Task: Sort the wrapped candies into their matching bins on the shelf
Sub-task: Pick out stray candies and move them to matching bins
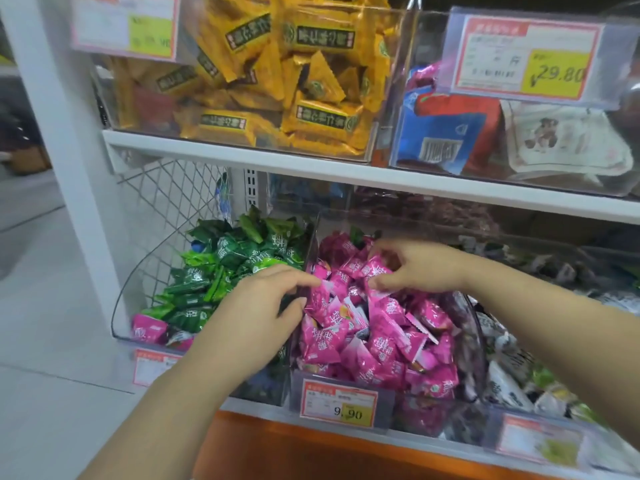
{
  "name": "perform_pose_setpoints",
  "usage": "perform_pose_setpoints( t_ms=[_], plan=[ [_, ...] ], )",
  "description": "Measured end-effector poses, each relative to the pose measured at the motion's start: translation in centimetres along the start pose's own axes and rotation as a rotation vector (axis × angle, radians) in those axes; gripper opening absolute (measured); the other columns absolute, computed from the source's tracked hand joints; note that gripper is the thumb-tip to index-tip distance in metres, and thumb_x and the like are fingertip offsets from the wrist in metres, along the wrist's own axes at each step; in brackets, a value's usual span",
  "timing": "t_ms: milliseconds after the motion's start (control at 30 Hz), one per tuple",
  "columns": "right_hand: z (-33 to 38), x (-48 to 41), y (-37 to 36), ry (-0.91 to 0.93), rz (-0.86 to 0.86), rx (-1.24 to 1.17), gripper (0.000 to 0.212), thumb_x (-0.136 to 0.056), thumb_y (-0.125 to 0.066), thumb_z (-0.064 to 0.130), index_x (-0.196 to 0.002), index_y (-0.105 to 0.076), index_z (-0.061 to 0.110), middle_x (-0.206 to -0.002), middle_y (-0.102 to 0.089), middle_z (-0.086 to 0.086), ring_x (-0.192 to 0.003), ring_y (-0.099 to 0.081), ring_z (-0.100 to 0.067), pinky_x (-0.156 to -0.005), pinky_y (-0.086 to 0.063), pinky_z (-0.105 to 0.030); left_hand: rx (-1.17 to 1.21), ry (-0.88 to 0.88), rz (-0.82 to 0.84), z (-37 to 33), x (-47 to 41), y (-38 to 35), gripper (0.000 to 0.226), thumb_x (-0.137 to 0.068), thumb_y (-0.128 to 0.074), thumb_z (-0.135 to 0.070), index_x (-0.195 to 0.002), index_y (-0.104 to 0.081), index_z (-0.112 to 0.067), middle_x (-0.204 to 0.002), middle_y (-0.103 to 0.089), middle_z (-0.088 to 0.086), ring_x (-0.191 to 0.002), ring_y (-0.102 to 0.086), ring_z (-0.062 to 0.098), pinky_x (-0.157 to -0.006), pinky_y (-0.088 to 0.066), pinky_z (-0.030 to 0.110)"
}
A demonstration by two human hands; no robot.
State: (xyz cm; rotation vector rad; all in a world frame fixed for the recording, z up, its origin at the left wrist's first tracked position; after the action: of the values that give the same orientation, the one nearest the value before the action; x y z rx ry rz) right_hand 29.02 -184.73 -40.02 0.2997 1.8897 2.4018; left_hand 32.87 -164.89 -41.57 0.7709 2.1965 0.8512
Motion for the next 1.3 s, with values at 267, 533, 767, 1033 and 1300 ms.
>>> perform_pose_setpoints(
  t_ms=[267, 533, 767, 1033, 1300],
  plan=[
    [-3.1, -0.2, 1.6, -0.077, -0.145, -0.1, 0.053, -0.083, -0.069, 0.033, -0.129, -0.049, 0.017, -0.115, -0.057, 0.004, -0.104, -0.057, -0.017, -0.087, -0.047, -0.031, 0.004, 0.0, 0.001, 0.0, 0.0, 0.0, 0.031, -0.093, -0.056, -0.016, -0.114, -0.062, -0.038, -0.103, -0.049, -0.035, -0.102, -0.049, -0.011, -0.083, -0.031, -0.003],
    [3.5, 1.6, -0.8, 0.28, -0.01, -0.003, 0.02, -0.086, -0.067, 0.029, -0.105, -0.07, 0.025, -0.095, -0.064, 0.02, -0.08, -0.058, 0.009, -0.074, -0.039, -0.005, 0.006, 0.001, -0.007, -0.2, 0.1, 0.0, 0.031, -0.093, -0.056, -0.017, -0.113, -0.062, -0.039, -0.104, -0.05, -0.034, -0.102, -0.05, -0.009, -0.091, -0.038, 0.01],
    [2.6, 2.9, -3.5, 0.27, 0.316, 0.136, 0.027, -0.079, -0.068, 0.049, -0.096, -0.071, 0.029, -0.107, -0.069, 0.001, -0.106, -0.06, -0.02, -0.096, -0.044, -0.043, 0.006, -0.004, -0.003, -0.2, 0.1, 0.0, 0.03, -0.093, -0.055, -0.017, -0.114, -0.062, -0.037, -0.104, -0.048, -0.035, -0.103, -0.05, -0.006, -0.094, -0.038, 0.013],
    [0.9, 2.0, -1.9, 0.185, 0.23, 0.372, 0.025, -0.08, -0.069, 0.04, -0.101, -0.07, 0.026, -0.108, -0.066, 0.008, -0.108, -0.052, -0.013, -0.094, -0.045, -0.035, 0.011, -0.009, -0.001, -0.1, 0.2, 0.0, 0.03, -0.092, -0.056, -0.016, -0.113, -0.063, -0.036, -0.104, -0.05, -0.033, -0.102, -0.05, -0.008, -0.093, -0.038, 0.009],
    [1.7, 2.0, -2.0, 0.222, 0.138, 0.515, 0.042, -0.085, -0.057, 0.014, -0.121, -0.06, 0.034, -0.115, -0.06, 0.004, -0.112, -0.046, -0.018, -0.094, -0.042, -0.038, 0.009, -0.004, 0.006, 0.0, 0.2, -0.1, 0.03, -0.093, -0.055, -0.017, -0.114, -0.062, -0.037, -0.105, -0.05, -0.032, -0.101, -0.049, -0.011, -0.087, -0.032, -0.001]
  ],
)
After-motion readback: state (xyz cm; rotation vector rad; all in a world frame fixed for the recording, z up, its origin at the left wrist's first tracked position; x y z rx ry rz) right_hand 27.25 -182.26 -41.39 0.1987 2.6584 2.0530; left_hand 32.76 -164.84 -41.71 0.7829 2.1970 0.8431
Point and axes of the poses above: each hand's wrist, its own x-axis away from the middle knuckle, its own y-axis out of the back of the hand, z = x × y, the point moved 7 cm from there along -x, towards the middle knuckle
